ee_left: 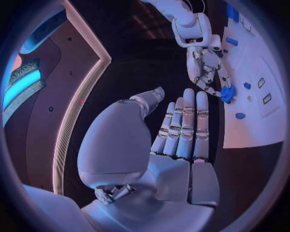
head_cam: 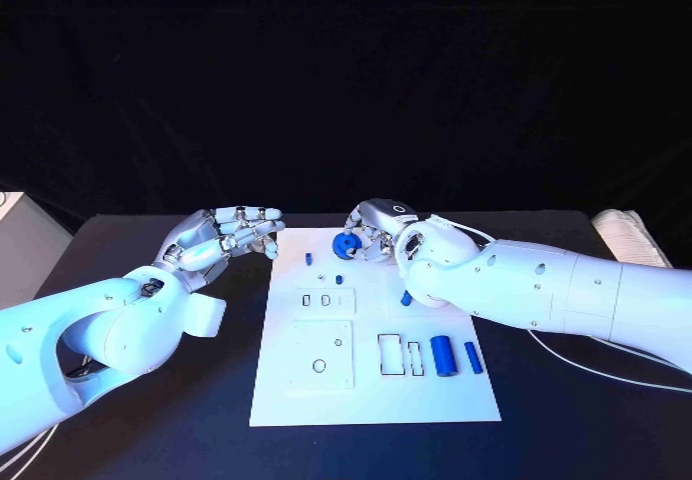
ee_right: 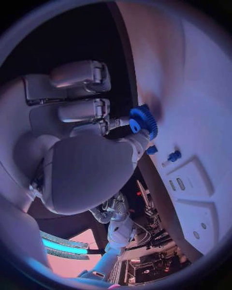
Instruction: Assemble the parts on the task board
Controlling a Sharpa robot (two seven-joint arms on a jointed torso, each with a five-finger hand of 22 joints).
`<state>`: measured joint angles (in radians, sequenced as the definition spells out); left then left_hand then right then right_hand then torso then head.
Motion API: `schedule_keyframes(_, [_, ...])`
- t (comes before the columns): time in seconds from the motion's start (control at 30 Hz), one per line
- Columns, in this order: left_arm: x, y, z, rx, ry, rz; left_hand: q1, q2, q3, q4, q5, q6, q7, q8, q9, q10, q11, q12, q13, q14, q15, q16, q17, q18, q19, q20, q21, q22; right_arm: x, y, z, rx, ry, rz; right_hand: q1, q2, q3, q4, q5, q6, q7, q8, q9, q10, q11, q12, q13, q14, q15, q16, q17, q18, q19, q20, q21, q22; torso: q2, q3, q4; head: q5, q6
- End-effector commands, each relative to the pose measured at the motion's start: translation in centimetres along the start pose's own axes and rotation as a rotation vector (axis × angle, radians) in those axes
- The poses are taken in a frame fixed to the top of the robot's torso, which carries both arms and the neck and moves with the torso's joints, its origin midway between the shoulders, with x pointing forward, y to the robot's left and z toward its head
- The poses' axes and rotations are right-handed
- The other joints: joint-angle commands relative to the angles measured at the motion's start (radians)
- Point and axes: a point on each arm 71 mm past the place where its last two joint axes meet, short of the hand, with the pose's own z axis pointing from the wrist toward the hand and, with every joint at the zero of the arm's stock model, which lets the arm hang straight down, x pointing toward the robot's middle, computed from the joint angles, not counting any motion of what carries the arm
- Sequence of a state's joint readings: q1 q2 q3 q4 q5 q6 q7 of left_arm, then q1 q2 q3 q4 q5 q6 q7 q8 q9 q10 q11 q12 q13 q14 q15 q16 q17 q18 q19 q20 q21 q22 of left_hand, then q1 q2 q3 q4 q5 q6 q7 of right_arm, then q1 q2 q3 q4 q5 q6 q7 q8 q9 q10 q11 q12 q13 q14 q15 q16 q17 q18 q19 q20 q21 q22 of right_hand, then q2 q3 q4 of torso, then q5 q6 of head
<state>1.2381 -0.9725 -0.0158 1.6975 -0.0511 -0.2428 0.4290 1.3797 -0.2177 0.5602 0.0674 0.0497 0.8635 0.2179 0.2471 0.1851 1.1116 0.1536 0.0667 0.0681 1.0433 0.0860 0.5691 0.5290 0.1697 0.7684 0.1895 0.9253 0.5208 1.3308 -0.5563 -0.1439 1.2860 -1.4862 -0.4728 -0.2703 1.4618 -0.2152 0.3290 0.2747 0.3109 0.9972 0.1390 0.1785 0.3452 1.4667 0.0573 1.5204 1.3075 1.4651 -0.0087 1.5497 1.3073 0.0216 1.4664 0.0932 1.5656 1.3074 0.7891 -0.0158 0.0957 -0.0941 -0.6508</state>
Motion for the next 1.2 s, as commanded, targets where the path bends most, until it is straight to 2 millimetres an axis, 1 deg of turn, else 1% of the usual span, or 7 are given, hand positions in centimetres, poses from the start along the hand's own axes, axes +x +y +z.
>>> schedule_keyframes(0.03, [0.3, -0.1, 0.1, 0.007, 0.025, -0.006, -0.002, 0.003, 0.001, -0.007, 0.003, -0.007, 0.0, -0.004, 0.001, -0.01, 0.0, 0.001, 0.001, -0.005, 0.0, 0.007, 0.001, 0.012, -0.007, -0.001, 0.006, 0.001, 0.3, 0.1, 0.1, -0.005, 0.018, -0.023, -0.01, 0.004, 0.004, 0.001, -0.005, 0.006, -0.003, 0.002, 0.003, 0.063, -0.004, 0.002, 0.212, 0.093, -0.009, 0.003, 0.201, -0.02, 0.101, -0.004, 0.001, 0.259, 0.0, 0.0005, -0.001, 0.003, -0.002])
schedule_keyframes(0.1, [0.3, -0.1, 0.1, 0.007, 0.026, -0.006, -0.002, 0.003, 0.001, -0.007, 0.003, -0.007, 0.0, -0.004, 0.001, -0.01, 0.0, 0.001, 0.001, -0.005, 0.0, 0.007, 0.001, 0.012, -0.007, -0.001, 0.006, 0.001, 0.3, 0.1, 0.2, -0.006, 0.019, -0.025, -0.01, 0.004, 0.005, 0.001, -0.006, 0.006, -0.003, 0.002, 0.003, 0.062, -0.004, 0.002, 0.211, 0.093, -0.008, 0.003, 0.202, -0.021, 0.104, -0.004, 0.004, 0.262, 0.0, 0.0016, -0.0002, 0.004, -0.002])
schedule_keyframes(0.23, [0.3, -0.1, 0.2, 0.006, 0.026, -0.006, -0.002, 0.003, 0.001, -0.007, 0.003, -0.007, 0.0, -0.004, 0.001, -0.01, 0.0, 0.001, 0.001, -0.005, 0.0, 0.007, 0.001, 0.012, -0.007, -0.001, 0.006, 0.001, 0.5, 0.1, 0.4, -0.005, 0.022, -0.029, -0.01, 0.003, 0.005, 0.001, -0.006, 0.006, -0.003, 0.002, 0.003, 0.063, -0.004, 0.003, 0.212, 0.093, -0.008, 0.003, 0.202, -0.021, 0.104, -0.004, 0.005, 0.263, -0.001, 0.0008, 0.0011, 0.003, -0.004])
schedule_keyframes(0.47, [0.3, 0.0, 0.2, 0.004, 0.026, -0.006, -0.001, 0.004, 0.002, -0.008, 0.003, -0.007, 0.0, -0.004, 0.001, -0.01, 0.0, 0.001, 0.001, -0.007, 0.0, 0.008, 0.002, 0.012, -0.008, -0.001, 0.008, 0.002, 0.8, 0.1, 0.7, 0.001, 0.026, -0.036, -0.01, 0.003, 0.006, 0.0, -0.006, 0.006, -0.003, 0.002, 0.003, 0.062, -0.004, 0.002, 0.211, 0.093, -0.008, 0.003, 0.202, -0.022, 0.104, -0.004, 0.005, 0.263, 0.0, 0.0011, -0.0001, 0.004, -0.004])
schedule_keyframes(0.63, [0.3, 0.0, 0.2, 0.003, 0.027, -0.006, -0.001, 0.004, 0.002, -0.008, 0.003, -0.007, 0.0, -0.004, 0.001, -0.01, 0.0, 0.001, 0.001, -0.007, 0.0, 0.008, 0.002, 0.012, -0.008, -0.001, 0.008, 0.002, 1.1, 0.1, 0.9, 0.003, 0.029, -0.04, -0.01, 0.003, 0.006, 0.0, -0.006, 0.006, -0.003, 0.002, 0.003, 0.062, -0.004, 0.002, 0.211, 0.093, -0.008, 0.003, 0.202, -0.022, 0.104, -0.004, 0.005, 0.263, -0.001, 0.0001, -0.0003, 0.005, -0.006])
schedule_keyframes(0.93, [0.3, 0.0, 0.2, 0.001, 0.028, -0.006, -0.001, 0.004, 0.002, -0.008, 0.003, -0.007, 0.0, -0.004, 0.001, -0.01, 0.0, 0.001, 0.001, -0.007, 0.0, 0.008, 0.002, 0.012, -0.008, -0.001, 0.008, 0.002, 1.6, 0.3, 0.9, -0.003, 0.046, -0.04, -0.022, -0.006, 0.012, 0.0, -0.014, 0.003, -0.001, -0.001, 0.002, 0.061, -0.002, 0.0, 0.21, 0.093, -0.007, 0.003, 0.201, -0.022, 0.104, -0.003, 0.005, 0.263, -0.001, 0.0006, -0.0013, 0.006, -0.008])
schedule_keyframes(1.2, [0.2, 0.0, 0.2, -0.001, 0.027, -0.006, -0.001, 0.004, 0.002, -0.008, 0.003, -0.007, 0.0, -0.004, 0.001, -0.01, 0.0, 0.001, 0.001, -0.007, 0.0, 0.008, 0.002, 0.012, -0.008, -0.001, 0.008, 0.002, 1.9, 0.5, 0.7, -0.013, 0.065, -0.036, -0.025, -0.008, 0.013, 0.0, -0.015, 0.003, -0.001, -0.001, 0.001, 0.061, -0.002, 0.001, 0.21, 0.093, -0.007, 0.003, 0.2, -0.021, 0.104, -0.003, 0.005, 0.263, -0.001, 0.0013, -0.0024, 0.008, -0.009])
